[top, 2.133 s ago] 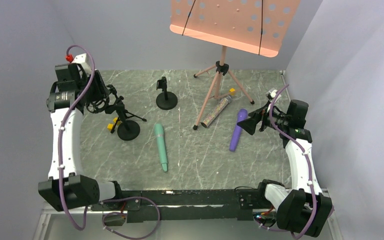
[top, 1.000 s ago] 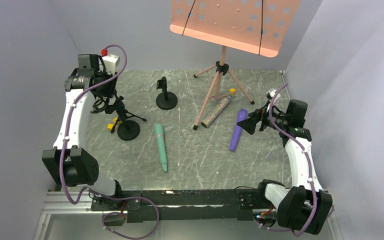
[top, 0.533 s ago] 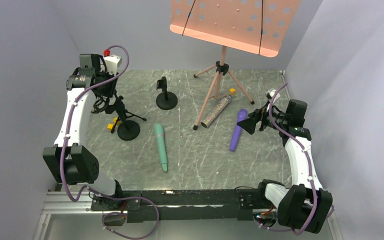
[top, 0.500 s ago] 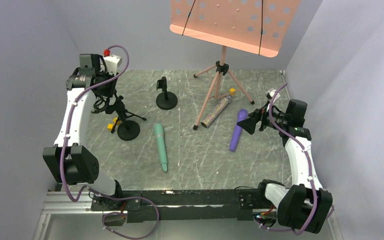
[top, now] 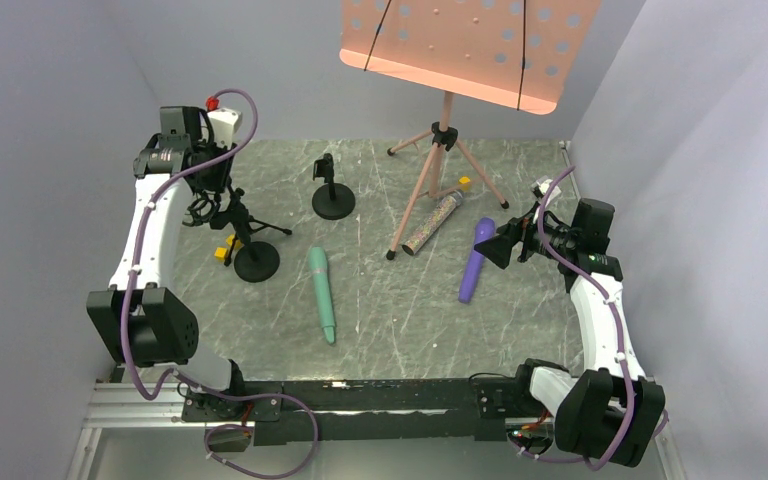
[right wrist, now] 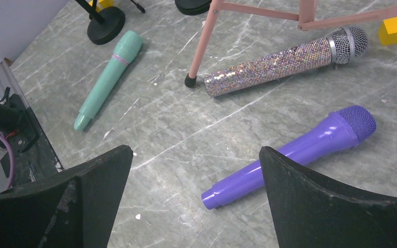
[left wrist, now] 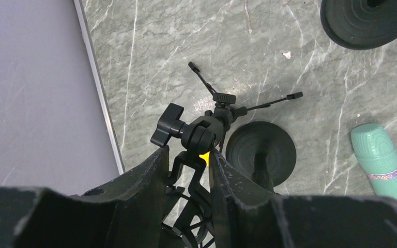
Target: Attach the microphones to the stand
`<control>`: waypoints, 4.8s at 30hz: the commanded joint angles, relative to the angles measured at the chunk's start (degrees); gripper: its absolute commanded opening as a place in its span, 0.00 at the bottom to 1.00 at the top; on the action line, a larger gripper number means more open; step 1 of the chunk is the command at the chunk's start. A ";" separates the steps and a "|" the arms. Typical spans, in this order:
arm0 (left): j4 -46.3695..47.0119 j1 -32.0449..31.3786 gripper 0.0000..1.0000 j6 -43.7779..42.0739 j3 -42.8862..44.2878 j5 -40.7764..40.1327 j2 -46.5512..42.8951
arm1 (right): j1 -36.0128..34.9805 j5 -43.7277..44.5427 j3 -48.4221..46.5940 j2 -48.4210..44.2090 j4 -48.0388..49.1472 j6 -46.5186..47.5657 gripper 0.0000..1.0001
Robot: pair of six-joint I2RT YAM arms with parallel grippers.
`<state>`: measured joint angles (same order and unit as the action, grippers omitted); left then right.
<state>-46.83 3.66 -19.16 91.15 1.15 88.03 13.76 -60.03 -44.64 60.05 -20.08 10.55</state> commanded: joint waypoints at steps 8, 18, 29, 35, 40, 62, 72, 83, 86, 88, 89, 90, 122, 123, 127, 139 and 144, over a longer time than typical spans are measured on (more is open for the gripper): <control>3.03 0.03 0.28 1.70 0.61 -3.01 0.93 | -0.23 0.44 -2.20 -0.02 1.18 1.32 1.00; 4.56 0.03 0.00 2.70 4.74 -4.74 0.64 | -0.22 0.79 -2.24 -0.08 1.00 1.58 1.00; 7.16 -0.02 0.00 5.14 9.80 -3.93 -2.74 | -0.25 1.14 -2.29 -0.20 0.83 1.91 1.00; 8.99 -0.45 0.00 5.59 11.68 -3.00 -5.83 | -0.27 1.18 -2.29 -0.25 0.83 1.93 1.00; 10.68 -1.84 0.00 5.70 12.71 0.47 -8.21 | -0.24 1.22 -2.24 -0.31 0.83 1.91 1.00; 14.27 -8.76 0.00 6.87 11.93 7.99 -13.38 | -0.22 1.23 -2.29 -0.49 0.74 2.11 1.00; 11.67 -9.30 0.00 10.24 12.04 16.04 -16.75 | -0.22 1.45 -2.29 -0.46 0.65 2.27 1.00; 11.66 -18.41 0.00 15.09 0.38 27.54 -25.64 | -0.22 1.78 -2.38 -0.38 0.49 2.59 1.00; 15.54 -23.84 0.00 17.86 -7.07 28.44 -28.82 | -0.22 1.91 -2.31 -0.46 0.48 2.68 1.00; 18.51 -28.08 0.00 18.74 -11.89 27.01 -30.23 | -0.22 2.15 -2.29 -0.38 0.54 2.72 1.00; 19.67 -30.44 0.00 19.78 -13.61 25.21 -30.50 | -0.22 2.27 -2.22 -0.18 0.56 2.73 1.00; 20.35 -32.71 0.00 20.71 -15.15 23.29 -30.43 | -0.22 2.36 -2.25 -0.13 0.56 2.77 1.00; 13.30 -61.30 0.65 15.56 -11.33 -8.44 -10.94 | -0.23 3.69 -2.46 0.87 -0.05 3.76 1.00; 13.34 -61.32 0.70 15.82 -11.34 -8.51 -11.21 | -0.22 3.74 -2.42 0.87 -0.05 3.78 1.00; 13.40 -61.32 0.82 16.62 -11.01 -8.30 -13.10 | -0.22 3.82 -2.38 1.05 -0.10 3.86 1.00; 19.21 -61.32 0.99 18.64 -16.34 -6.91 -21.48 | -0.22 4.04 -2.38 1.47 -0.23 4.15 1.00; 20.55 -60.55 0.99 20.94 -19.00 -6.76 -24.11 | -0.27 4.16 -2.36 1.56 -0.23 4.22 1.00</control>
<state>-28.67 -57.56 -1.65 74.28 -5.89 66.06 13.76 -55.77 -44.75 61.54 -20.53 13.56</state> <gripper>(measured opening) 0.993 0.995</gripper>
